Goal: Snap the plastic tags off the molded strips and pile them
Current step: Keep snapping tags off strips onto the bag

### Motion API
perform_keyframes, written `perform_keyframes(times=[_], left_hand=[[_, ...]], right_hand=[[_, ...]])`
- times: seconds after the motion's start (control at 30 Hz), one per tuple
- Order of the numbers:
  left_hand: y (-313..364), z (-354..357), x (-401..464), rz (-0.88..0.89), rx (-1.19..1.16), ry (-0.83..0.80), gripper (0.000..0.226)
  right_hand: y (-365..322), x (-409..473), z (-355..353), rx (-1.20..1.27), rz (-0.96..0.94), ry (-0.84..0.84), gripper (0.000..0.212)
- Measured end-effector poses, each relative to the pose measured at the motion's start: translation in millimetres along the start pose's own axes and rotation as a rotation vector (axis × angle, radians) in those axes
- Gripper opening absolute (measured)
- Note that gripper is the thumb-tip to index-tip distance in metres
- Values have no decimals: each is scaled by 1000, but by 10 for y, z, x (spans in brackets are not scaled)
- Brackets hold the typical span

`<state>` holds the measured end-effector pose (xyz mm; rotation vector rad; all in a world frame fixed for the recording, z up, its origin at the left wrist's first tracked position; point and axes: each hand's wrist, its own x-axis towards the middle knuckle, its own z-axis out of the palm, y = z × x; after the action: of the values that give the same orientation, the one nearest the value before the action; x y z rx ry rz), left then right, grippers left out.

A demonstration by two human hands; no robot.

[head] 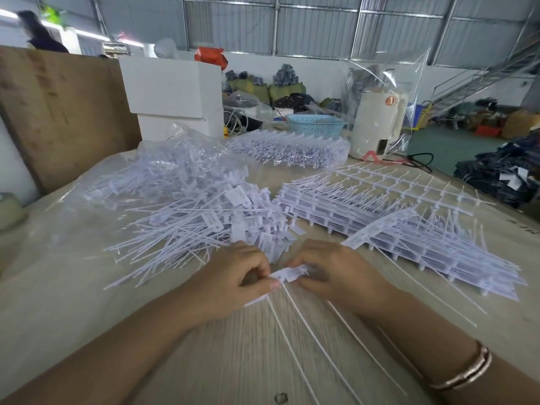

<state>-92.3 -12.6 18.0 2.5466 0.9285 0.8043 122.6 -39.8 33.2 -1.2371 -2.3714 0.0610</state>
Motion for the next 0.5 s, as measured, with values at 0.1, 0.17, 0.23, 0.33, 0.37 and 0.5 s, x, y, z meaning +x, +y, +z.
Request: perform_keyframes(times=[0.1,0.17,0.23,0.33,0.37,0.5], left_hand=[[-9,-27,-6,7,-1,-24,20],[-8,-47,-2,15,13,-13,21],[13,-55,13,41,38,5,22],[47,-70,33,75,82,17,22],[47,-77,40,85,98,18,23],[53,-104,50,130,192,26,24]], right_hand=[[6,-12,49,27,39,-26,18],[17,-12,68,93,57,-18,18],[28,-11,76,189,75,5,17],[31,-12,82,301,110,9,15],[33,-10,85,318,115,8,15],[28,9,77,382,128,11,15]])
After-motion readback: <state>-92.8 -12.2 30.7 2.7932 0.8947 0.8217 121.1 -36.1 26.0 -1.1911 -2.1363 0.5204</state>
